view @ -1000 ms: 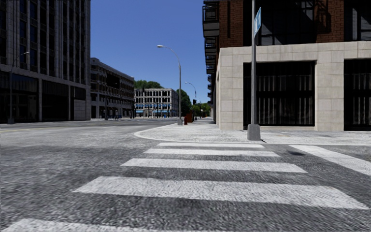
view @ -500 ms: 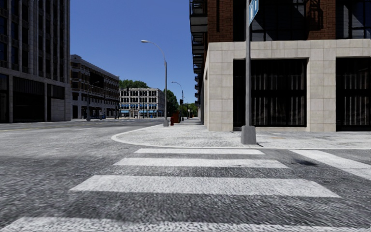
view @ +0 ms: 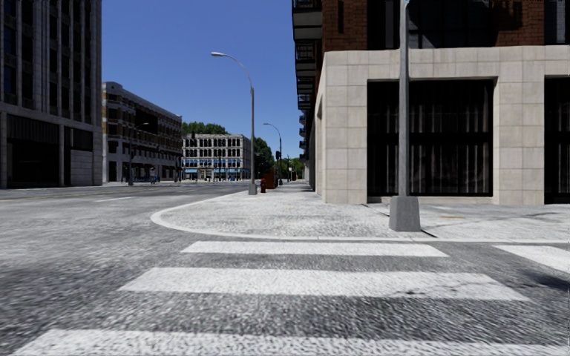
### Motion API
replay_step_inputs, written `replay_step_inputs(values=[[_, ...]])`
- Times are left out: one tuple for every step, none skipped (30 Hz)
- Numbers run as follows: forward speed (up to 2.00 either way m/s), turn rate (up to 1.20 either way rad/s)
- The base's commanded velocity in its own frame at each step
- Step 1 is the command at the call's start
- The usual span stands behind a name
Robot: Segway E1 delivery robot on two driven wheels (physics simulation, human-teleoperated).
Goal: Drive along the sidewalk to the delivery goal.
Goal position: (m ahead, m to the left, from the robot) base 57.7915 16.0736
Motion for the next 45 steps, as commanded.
replay_step_inputs(values=[[2.0,0.0],[2.0,0.0],[2.0,0.0],[2.0,0.0],[2.0,0.0],[2.0,0.0],[2.0,0.0],[2.0,0.0],[2.0,0.0],[2.0,0.0],[2.0,-0.04],[2.0,-0.13],[2.0,-0.19],[2.0,-0.2],[2.0,-0.2],[2.0,-0.21],[2.0,-0.21],[2.0,-0.22],[2.0,-0.22],[2.0,-0.22],[2.0,-0.23],[2.0,-0.23],[2.0,-0.23],[2.0,-0.23],[2.0,-0.23],[2.0,-0.23],[2.0,-0.23],[2.0,-0.19],[2.0,-0.19],[2.0,-0.01],[2.0,0.0],[2.0,0.0],[2.0,0.0],[2.0,0.0],[2.0,0.0],[2.0,0.0],[2.0,0.0],[2.0,0.0],[2.0,0.0],[2.0,0.0],[2.0,0.0],[1.96,0.0],[1.9,0.0],[1.9,0.0],[1.81,0.0]])
